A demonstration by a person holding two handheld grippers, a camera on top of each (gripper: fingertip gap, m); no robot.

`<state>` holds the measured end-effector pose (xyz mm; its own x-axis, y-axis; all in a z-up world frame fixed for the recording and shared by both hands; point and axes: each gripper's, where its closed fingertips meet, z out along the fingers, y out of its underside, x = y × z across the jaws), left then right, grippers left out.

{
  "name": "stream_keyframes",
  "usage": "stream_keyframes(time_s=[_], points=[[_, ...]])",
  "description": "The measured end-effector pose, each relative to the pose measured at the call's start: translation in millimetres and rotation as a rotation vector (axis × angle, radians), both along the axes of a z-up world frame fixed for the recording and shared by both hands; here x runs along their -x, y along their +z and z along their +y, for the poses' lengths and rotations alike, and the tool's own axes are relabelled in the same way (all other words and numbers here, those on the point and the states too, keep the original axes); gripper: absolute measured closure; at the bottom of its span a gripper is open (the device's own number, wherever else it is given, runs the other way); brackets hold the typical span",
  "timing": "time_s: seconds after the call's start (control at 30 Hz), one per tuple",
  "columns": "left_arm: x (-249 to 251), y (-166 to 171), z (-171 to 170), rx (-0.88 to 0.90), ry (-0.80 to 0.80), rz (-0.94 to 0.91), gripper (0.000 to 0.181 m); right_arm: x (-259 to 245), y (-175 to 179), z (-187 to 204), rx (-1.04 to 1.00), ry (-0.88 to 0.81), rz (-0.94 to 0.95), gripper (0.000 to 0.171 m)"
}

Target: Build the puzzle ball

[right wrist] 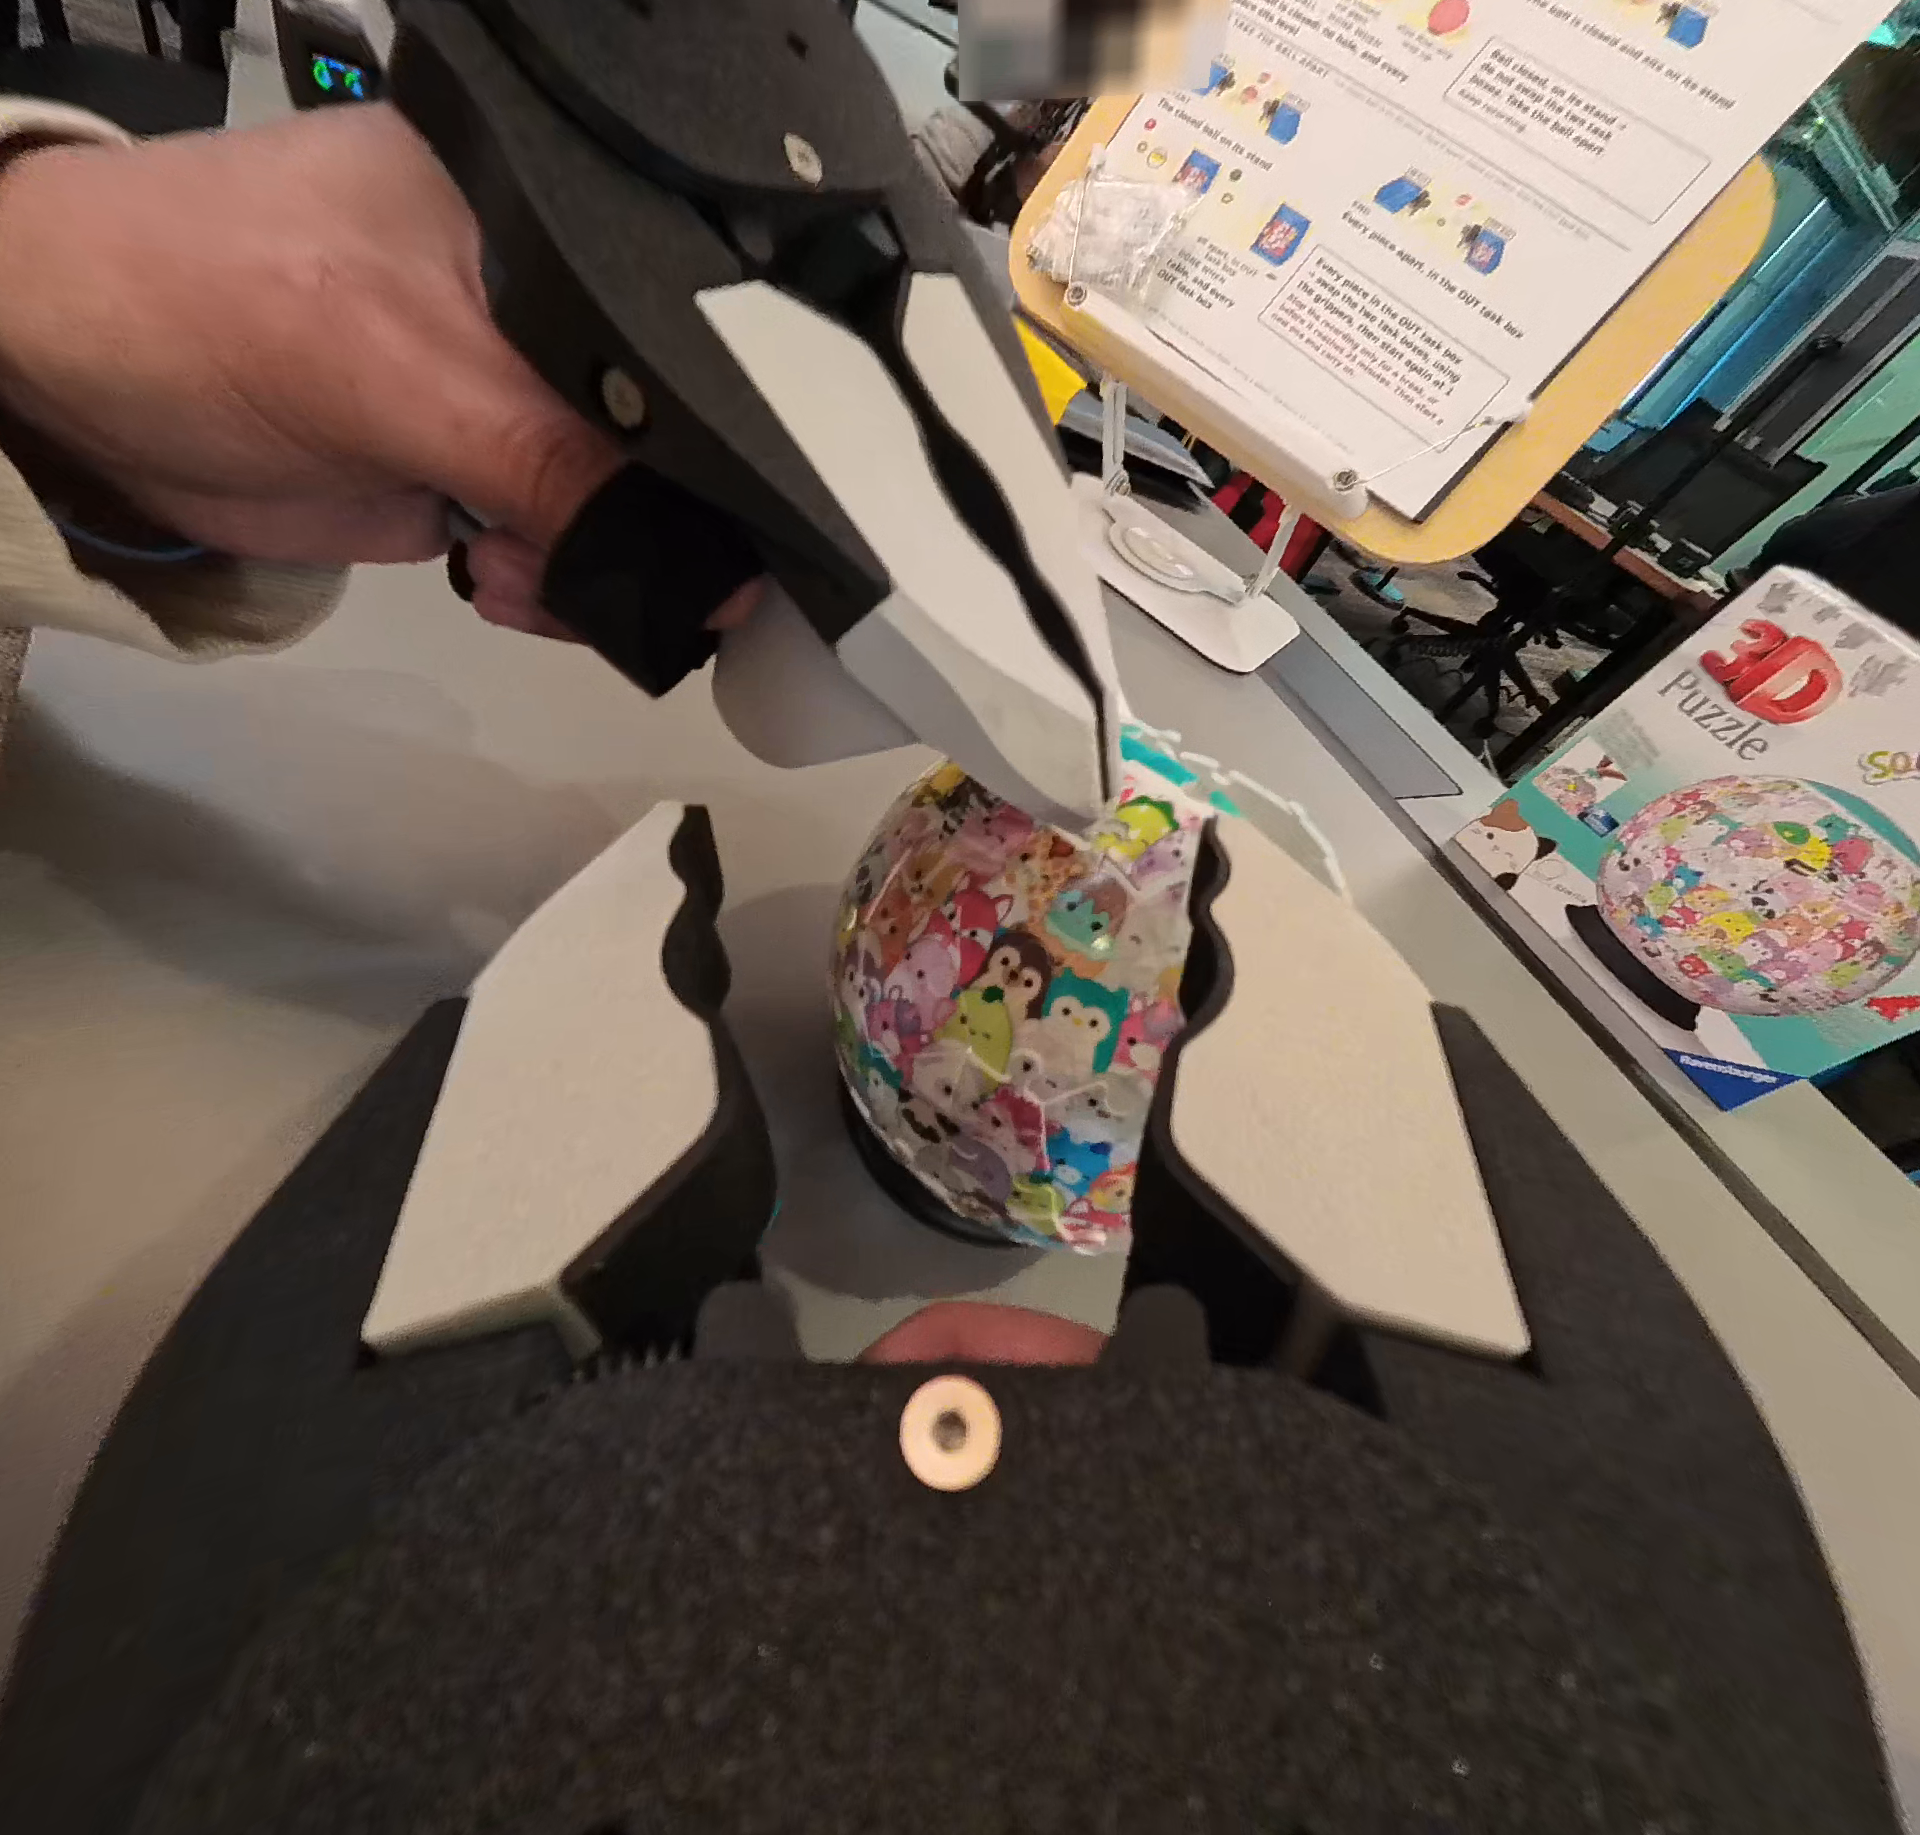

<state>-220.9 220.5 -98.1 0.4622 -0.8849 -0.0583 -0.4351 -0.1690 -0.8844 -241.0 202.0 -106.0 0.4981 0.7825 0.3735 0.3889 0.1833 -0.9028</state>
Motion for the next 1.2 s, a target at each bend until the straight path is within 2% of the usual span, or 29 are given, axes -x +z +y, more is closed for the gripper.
stream_keyframes(time_s=[0.13,0.33,0.47,0.63,0.77,1.2], points=[[1,0,-1,0.005,-0.005,-0.002,0.177,1,-8,-3,-0.018,0.001,-0.021,0.08],[0,0,-1,0.01,-0.015,0.005,0.176,0,-2,-8,-0.065,0.011,-0.028,0.084],[1,-1,-1,0.014,-0.016,0.005,0.176,1,-12,-6,-0.042,0.008,-0.055,0.083],[1,-2,-2,0.011,-0.022,0.022,0.176,1,-1,-8,-0.054,0.014,-0.012,0.086],[1,0,-3,0.014,-0.022,0.016,0.175,0,-11,-4,-0.05,-0.002,-0.064,0.084],[2,-2,-3,0.02,-0.02,0.014,0.176,4,-8,-5,-0.062,0.008,-0.066,0.085]])
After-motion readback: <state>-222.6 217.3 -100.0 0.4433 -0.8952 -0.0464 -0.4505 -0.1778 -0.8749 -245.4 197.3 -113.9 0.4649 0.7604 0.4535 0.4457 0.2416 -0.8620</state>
